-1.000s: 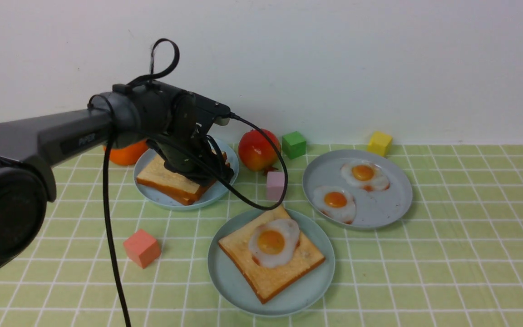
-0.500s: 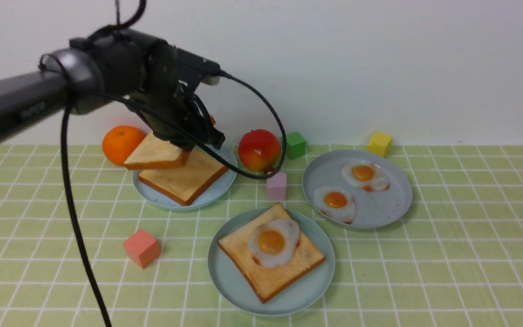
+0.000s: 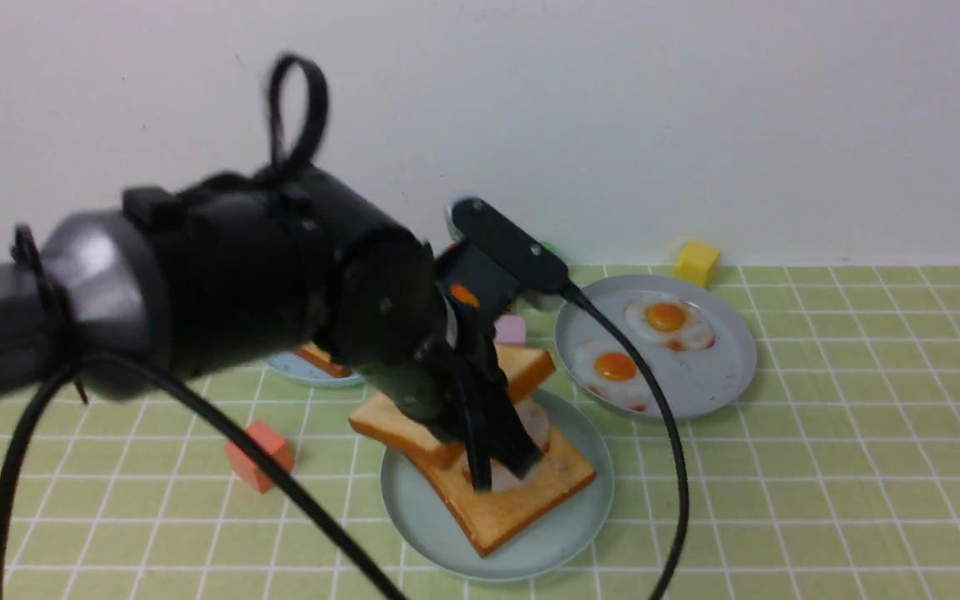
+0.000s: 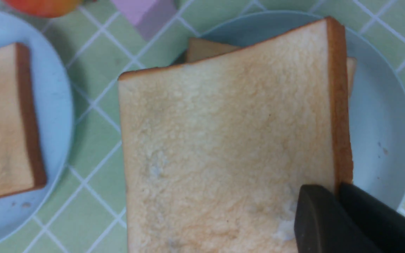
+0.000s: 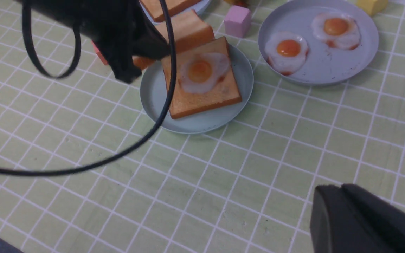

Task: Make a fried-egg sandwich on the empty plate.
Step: Use the left arm to place a slice of bread on the fried egg in the middle

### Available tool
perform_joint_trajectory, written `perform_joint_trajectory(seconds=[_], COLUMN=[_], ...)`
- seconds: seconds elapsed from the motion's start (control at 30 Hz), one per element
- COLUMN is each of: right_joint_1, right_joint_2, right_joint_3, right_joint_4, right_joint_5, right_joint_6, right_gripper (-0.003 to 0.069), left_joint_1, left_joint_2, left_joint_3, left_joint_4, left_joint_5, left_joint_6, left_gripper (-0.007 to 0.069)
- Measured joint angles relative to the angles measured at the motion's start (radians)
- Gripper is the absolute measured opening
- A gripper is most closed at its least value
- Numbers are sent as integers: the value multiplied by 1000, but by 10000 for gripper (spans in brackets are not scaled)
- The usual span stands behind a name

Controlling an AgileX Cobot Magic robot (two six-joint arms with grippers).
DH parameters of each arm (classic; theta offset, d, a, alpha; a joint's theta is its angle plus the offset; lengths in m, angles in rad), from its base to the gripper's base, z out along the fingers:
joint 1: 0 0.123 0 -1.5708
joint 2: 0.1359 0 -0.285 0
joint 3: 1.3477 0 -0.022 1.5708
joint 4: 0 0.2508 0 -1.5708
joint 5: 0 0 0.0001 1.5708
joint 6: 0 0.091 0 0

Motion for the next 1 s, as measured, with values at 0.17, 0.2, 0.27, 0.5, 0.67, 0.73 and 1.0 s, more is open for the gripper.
perform_joint_trajectory(seconds=[0.17, 0.2, 0.27, 0.5, 0.67, 0.73, 1.0], right_joint_1=[0, 0, 0, 0, 0, 0, 0], right_joint_2=[-8, -8, -8, -8, -8, -9, -13], right_joint_3=[0, 0, 0, 0, 0, 0, 0], right_joint_4=[0, 0, 0, 7, 11, 12, 15], right_joint_5=[12, 13, 24, 42, 46, 46, 47], right_joint_6=[0, 0, 0, 1, 1, 1, 1], right_gripper=[50, 50, 50, 53, 57, 57, 64], left_joint_1=[-56, -57, -57, -57, -57, -57, -57], left_joint_2=[25, 30, 45, 91, 110, 117, 126], left_joint_3=[33, 33, 33, 33, 33, 33, 33], left_joint_4=[92, 99, 114, 123, 120, 120, 117], left_joint_5=[-95, -108, -128, -131, -134, -136, -136], left_joint_6=[0, 0, 0, 0, -26, -54, -90], left_gripper=[24, 24, 24, 24, 24, 27, 176])
